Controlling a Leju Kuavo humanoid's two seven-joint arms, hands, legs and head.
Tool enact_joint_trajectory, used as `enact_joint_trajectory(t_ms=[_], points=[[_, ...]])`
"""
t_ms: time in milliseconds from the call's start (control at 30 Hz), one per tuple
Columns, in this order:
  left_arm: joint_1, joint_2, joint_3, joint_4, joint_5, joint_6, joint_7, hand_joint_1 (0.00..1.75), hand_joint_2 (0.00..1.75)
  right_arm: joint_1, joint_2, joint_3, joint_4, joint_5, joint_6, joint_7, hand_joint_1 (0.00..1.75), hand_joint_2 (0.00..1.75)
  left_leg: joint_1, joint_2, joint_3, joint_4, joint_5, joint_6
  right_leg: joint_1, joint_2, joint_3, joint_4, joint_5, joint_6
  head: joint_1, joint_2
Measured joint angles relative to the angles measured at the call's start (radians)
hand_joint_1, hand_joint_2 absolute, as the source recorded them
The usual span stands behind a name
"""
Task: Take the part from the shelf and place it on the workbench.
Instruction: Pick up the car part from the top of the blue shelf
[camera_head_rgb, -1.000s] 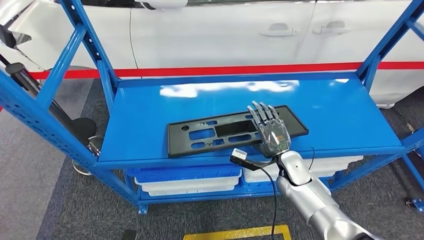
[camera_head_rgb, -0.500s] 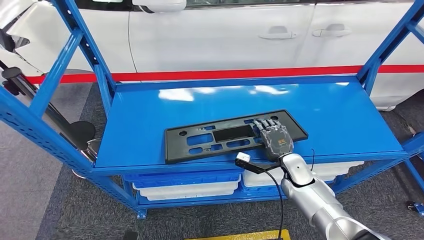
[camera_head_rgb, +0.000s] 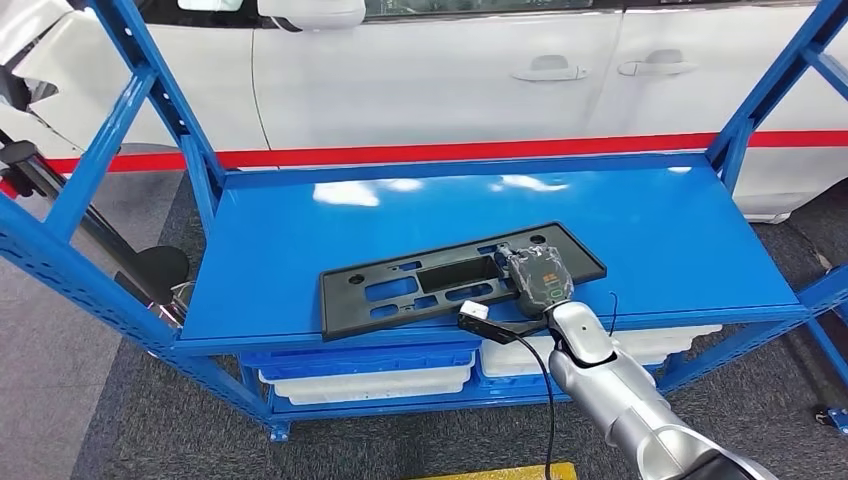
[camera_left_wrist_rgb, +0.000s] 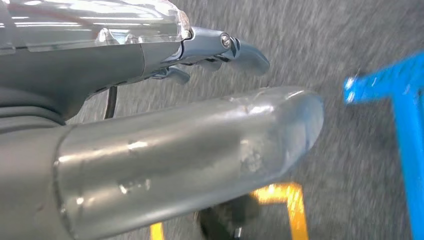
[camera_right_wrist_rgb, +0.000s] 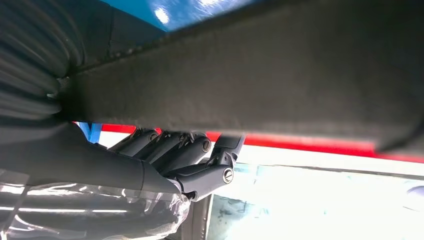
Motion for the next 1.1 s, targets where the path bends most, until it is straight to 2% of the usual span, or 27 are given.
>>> enact_joint_trajectory(t_ms=[67,100,167,200,233,267,300,367,400,433,533,567,633,700,733,767,800,867,900,933,1000,1067,1100], points=[[0.0,0.006,0.008,0.0,0.004,-0.01,0.008,0.0,0.0,-0.003,0.009,0.003,0.0,-0.004,0.01,-0.005,1.75,1.75,0.004,0.003,-0.005,0.02,-0.017,-0.011,0.001,0.001,0.008,-0.015,0.007,-0.012,0.0,0.0],[-0.001,0.011,0.012,0.0,0.005,-0.014,0.013,0.0,0.0,-0.004,0.012,0.005,0.0,-0.007,0.015,-0.008,1.75,1.75,0.005,0.004,-0.02,0.055,-0.042,-0.013,0.001,-0.001,0.012,-0.023,0.011,-0.018,0.0,0.0],[-0.003,0.022,0.021,0.0,0.006,-0.022,0.021,0.0,0.0,-0.005,0.013,0.01,0.0,-0.018,0.022,-0.017,1.75,1.75,0.004,0.004,-0.074,0.174,-0.109,-0.015,0.004,-0.004,0.014,-0.027,0.012,-0.026,0.0,0.0],[-0.003,0.026,0.025,0.0,0.006,-0.024,0.024,0.0,0.0,-0.004,0.013,0.012,0.001,-0.023,0.024,-0.022,1.75,1.75,0.003,0.004,-0.102,0.232,-0.133,-0.016,0.006,-0.004,0.013,-0.025,0.012,-0.028,0.0,0.0],[-0.002,0.029,0.029,0.0,0.006,-0.026,0.026,0.0,0.0,-0.004,0.013,0.013,0.001,-0.028,0.025,-0.026,1.75,1.75,0.003,0.004,-0.117,0.266,-0.14,-0.017,0.007,-0.004,0.012,-0.023,0.011,-0.029,0.0,0.0],[0.0,0.031,0.032,0.0,0.006,-0.026,0.028,0.0,0.0,-0.004,0.013,0.015,0.001,-0.033,0.027,-0.029,1.75,1.75,0.003,0.004,-0.115,0.264,-0.129,-0.018,0.008,-0.004,0.011,-0.02,0.01,-0.029,0.0,0.0],[0.001,0.033,0.033,0.0,0.006,-0.026,0.028,0.0,0.0,-0.004,0.013,0.016,0.001,-0.042,0.03,-0.035,1.75,1.75,0.004,0.004,-0.094,0.224,-0.101,-0.018,0.008,-0.003,0.011,-0.016,0.008,-0.028,0.0,0.0],[0.001,0.034,0.037,0.0,0.006,-0.025,0.029,0.0,0.0,-0.004,0.01,0.017,-0.002,-0.081,0.042,-0.059,1.75,1.75,0.004,0.0,-0.029,0.098,-0.045,-0.017,0.01,0.0,0.009,-0.003,0.001,-0.022,0.0,0.0],[0.0,0.035,0.04,0.0,0.006,-0.024,0.029,0.0,0.0,-0.004,0.005,0.017,-0.005,-0.113,0.053,-0.08,1.75,1.75,0.004,-0.002,-0.007,0.053,-0.031,-0.013,0.011,0.002,0.007,0.005,-0.003,-0.017,0.0,0.0],[0.0,0.035,0.044,0.0,0.005,-0.024,0.029,0.0,0.0,-0.003,-0.002,0.017,-0.013,-0.151,0.068,-0.104,1.75,1.75,0.003,-0.005,0.004,0.03,-0.028,-0.007,0.012,0.003,0.007,0.01,-0.006,-0.012,0.0,0.0],[0.001,0.034,0.058,0.0,0.002,-0.023,0.028,0.0,0.0,0.017,-0.045,0.018,-0.079,-0.303,0.124,-0.189,1.75,1.75,0.001,-0.006,0.006,0.023,-0.025,0.016,0.012,0.001,0.01,0.012,-0.009,-0.001,0.0,0.0],[0.0,0.033,0.062,0.0,0.0,-0.022,0.028,0.0,0.0,0.026,-0.06,0.019,-0.11,-0.358,0.143,-0.212,1.75,1.75,0.002,-0.007,0.008,0.021,-0.022,0.022,0.011,0.0,0.007,0.021,-0.018,0.003,0.0,0.0],[-0.004,0.032,0.071,0.0,-0.004,-0.021,0.026,0.0,0.0,0.046,-0.081,0.021,-0.169,-0.455,0.174,-0.242,1.75,1.75,0.004,-0.011,0.009,0.017,-0.016,0.033,0.006,0.0,-0.023,0.092,-0.067,0.01,0.0,0.0],[-0.005,0.032,0.085,0.0,-0.007,-0.02,0.025,0.0,0.0,0.08,-0.097,0.025,-0.254,-0.576,0.205,-0.268,1.75,1.75,0.004,-0.015,0.006,0.017,-0.014,0.036,0.002,0.008,-0.073,0.214,-0.128,0.014,0.0,0.0],[-0.004,0.031,0.093,0.0,-0.008,-0.02,0.025,0.0,0.0,0.101,-0.104,0.029,-0.307,-0.642,0.221,-0.278,1.75,1.75,0.004,-0.015,0.006,0.017,-0.014,0.037,0.001,0.01,-0.091,0.258,-0.141,0.014,0.0,0.0],[-0.002,0.031,0.101,0.0,-0.011,-0.02,0.025,0.0,0.0,0.119,-0.11,0.033,-0.364,-0.71,0.239,-0.288,1.75,1.75,0.004,-0.016,0.006,0.018,-0.014,0.037,0.001,0.012,-0.095,0.27,-0.135,0.012,0.0,0.0],[0.0,0.031,0.107,0.0,-0.013,-0.021,0.025,0.0,0.0,0.136,-0.112,0.036,-0.413,-0.77,0.257,-0.296,1.75,1.75,0.003,-0.016,0.006,0.018,-0.014,0.037,0.002,0.013,-0.083,0.245,-0.112,0.008,0.0,0.0],[-0.001,0.03,0.121,0.0,-0.016,-0.021,0.025,0.0,0.0,0.168,-0.109,0.039,-0.508,-0.906,0.297,-0.318,1.75,1.75,0.001,-0.015,0.007,0.017,-0.015,0.037,0.007,0.005,-0.026,0.126,-0.048,-0.008,0.0,0.0],[0.0,0.029,0.128,0.0,-0.016,-0.021,0.025,0.0,0.0,0.185,-0.106,0.04,-0.559,-0.987,0.321,-0.33,1.75,1.75,-0.001,-0.015,0.005,0.018,-0.015,0.034,0.011,0.0,0.0,0.069,-0.029,-0.016,0.0,0.0],[0.002,0.028,0.136,0.0,-0.016,-0.02,0.025,0.0,0.0,0.201,-0.102,0.039,-0.615,-1.076,0.346,-0.34,1.75,1.75,-0.003,-0.014,0.002,0.018,-0.015,0.03,0.016,-0.005,0.016,0.031,-0.022,-0.022,0.0,0.0],[0.008,0.026,0.152,0.0,-0.016,-0.02,0.025,0.0,0.0,0.226,-0.091,0.034,-0.712,-1.21,0.383,-0.35,1.75,1.75,-0.005,-0.007,-0.002,0.016,-0.013,0.019,0.021,-0.003,0.02,0.006,-0.025,-0.028,0.0,0.0],[0.011,0.025,0.162,0.0,-0.015,-0.02,0.025,0.0,0.0,0.244,-0.085,0.026,-0.779,-1.262,0.398,-0.349,1.75,1.75,-0.005,0.0,-0.005,0.021,-0.021,0.008,0.014,0.004,0.025,-0.012,-0.018,-0.029,0.0,0.0],[0.01,0.025,0.165,0.0,-0.015,-0.019,0.025,0.0,0.0,0.251,-0.086,0.024,-0.801,-1.268,0.402,-0.349,1.75,1.75,-0.006,0.002,-0.012,0.042,-0.037,0.004,0.011,0.006,0.029,-0.021,-0.013,-0.03,0.0,0.0]])
